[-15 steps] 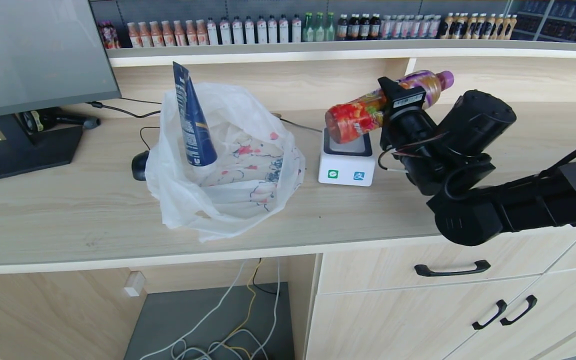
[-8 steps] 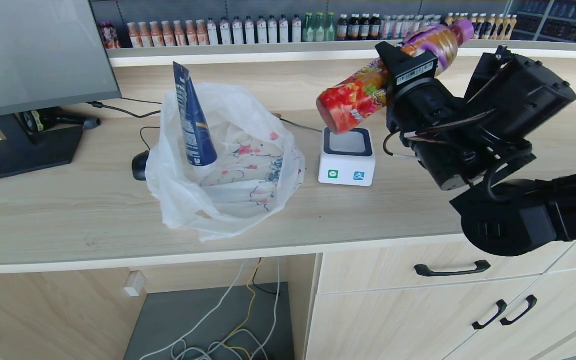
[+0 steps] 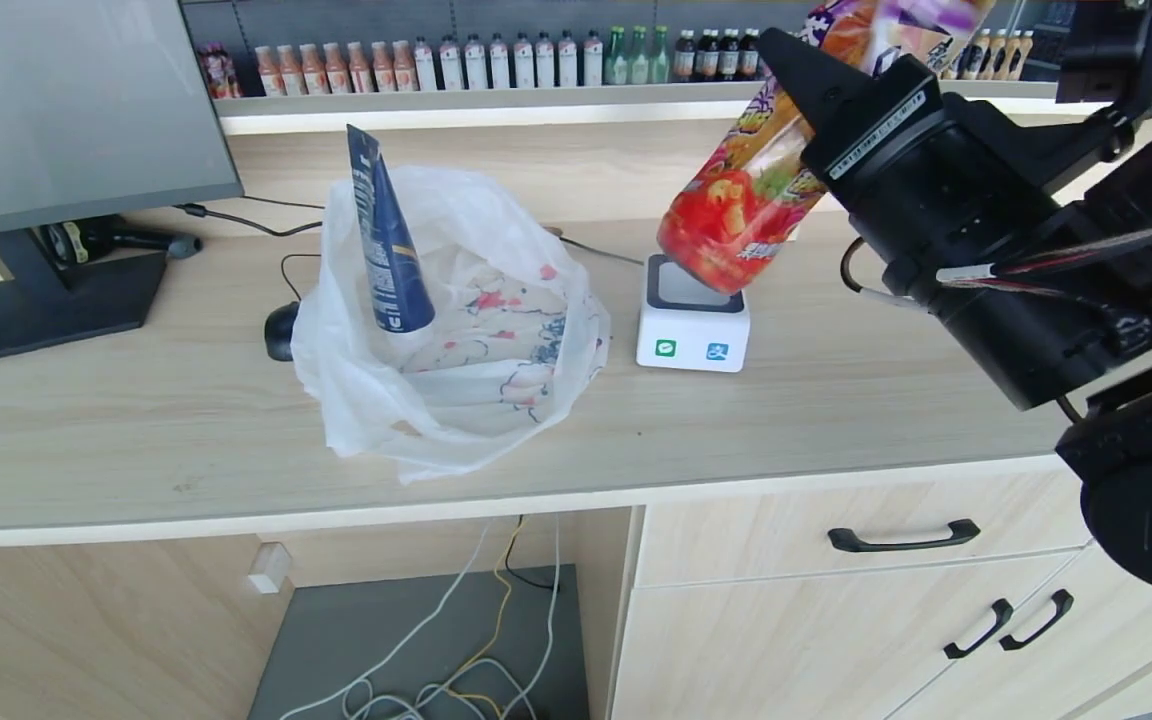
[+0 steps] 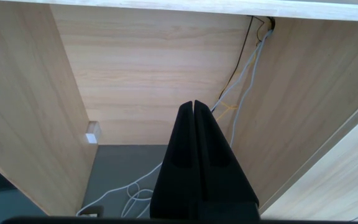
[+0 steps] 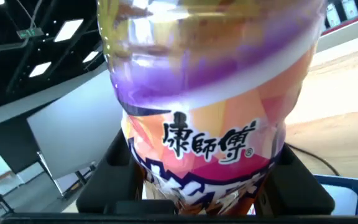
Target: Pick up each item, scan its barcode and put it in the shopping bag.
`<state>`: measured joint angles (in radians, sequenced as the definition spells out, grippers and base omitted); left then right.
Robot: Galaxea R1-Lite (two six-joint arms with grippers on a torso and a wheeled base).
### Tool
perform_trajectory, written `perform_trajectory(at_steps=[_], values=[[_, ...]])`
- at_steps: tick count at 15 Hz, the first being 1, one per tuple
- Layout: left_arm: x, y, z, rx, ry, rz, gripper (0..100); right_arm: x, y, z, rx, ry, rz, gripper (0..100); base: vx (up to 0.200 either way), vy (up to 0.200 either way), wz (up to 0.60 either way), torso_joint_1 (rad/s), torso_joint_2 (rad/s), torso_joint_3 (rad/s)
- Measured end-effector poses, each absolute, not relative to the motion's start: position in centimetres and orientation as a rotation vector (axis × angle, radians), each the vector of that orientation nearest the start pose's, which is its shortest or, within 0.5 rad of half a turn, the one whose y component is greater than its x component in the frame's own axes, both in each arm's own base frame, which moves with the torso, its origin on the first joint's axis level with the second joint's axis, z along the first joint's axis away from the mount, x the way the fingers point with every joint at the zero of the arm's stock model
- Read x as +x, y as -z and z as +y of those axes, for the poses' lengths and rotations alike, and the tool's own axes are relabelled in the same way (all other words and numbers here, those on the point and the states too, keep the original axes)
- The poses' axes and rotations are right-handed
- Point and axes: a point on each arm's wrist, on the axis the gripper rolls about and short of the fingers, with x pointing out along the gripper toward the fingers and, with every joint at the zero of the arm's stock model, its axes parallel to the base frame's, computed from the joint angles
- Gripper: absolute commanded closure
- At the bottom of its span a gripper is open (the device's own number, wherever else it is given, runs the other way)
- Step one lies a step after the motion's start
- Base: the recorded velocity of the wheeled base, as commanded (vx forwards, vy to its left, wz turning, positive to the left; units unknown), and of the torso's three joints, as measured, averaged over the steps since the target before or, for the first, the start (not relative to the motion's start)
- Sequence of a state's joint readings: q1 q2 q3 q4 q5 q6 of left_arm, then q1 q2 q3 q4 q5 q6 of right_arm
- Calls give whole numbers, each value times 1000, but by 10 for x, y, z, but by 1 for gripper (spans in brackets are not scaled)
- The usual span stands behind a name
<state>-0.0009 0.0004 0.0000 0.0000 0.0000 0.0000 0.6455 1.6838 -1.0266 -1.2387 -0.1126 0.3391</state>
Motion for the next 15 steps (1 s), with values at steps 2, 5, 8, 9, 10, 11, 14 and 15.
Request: perform_trajectory(at_steps=[2, 5, 8, 9, 10, 11, 14, 15], values=[[-23, -75, 0, -1, 0, 0, 100, 240, -310, 176, 398, -581, -504, 100, 0, 0, 0, 0, 0, 0], [-23, -75, 0, -1, 0, 0, 100, 238, -307, 173, 311, -572, -520, 100, 0, 0, 0, 0, 0, 0], [-23, -75, 0, -1, 0, 0, 100, 240, -297, 170, 247, -539, -562, 100, 0, 0, 0, 0, 0, 0], [-23, -75, 0, -1, 0, 0, 100, 242, -291, 170, 211, -531, -551, 100, 0, 0, 0, 0, 0, 0], [-23, -75, 0, -2, 0, 0, 100, 245, -286, 169, 177, -524, -542, 100, 0, 0, 0, 0, 0, 0], [-23, -75, 0, -2, 0, 0, 100, 248, -282, 166, 143, -517, -538, 100, 0, 0, 0, 0, 0, 0], [-23, -75, 0, -4, 0, 0, 100, 260, -276, 155, 94, -492, -539, 100, 0, 200, 0, 2, 2, -1], [-23, -75, 0, -4, 0, 0, 100, 264, -275, 152, 74, -478, -542, 100, 0, 200, 0, 2, 2, 7]])
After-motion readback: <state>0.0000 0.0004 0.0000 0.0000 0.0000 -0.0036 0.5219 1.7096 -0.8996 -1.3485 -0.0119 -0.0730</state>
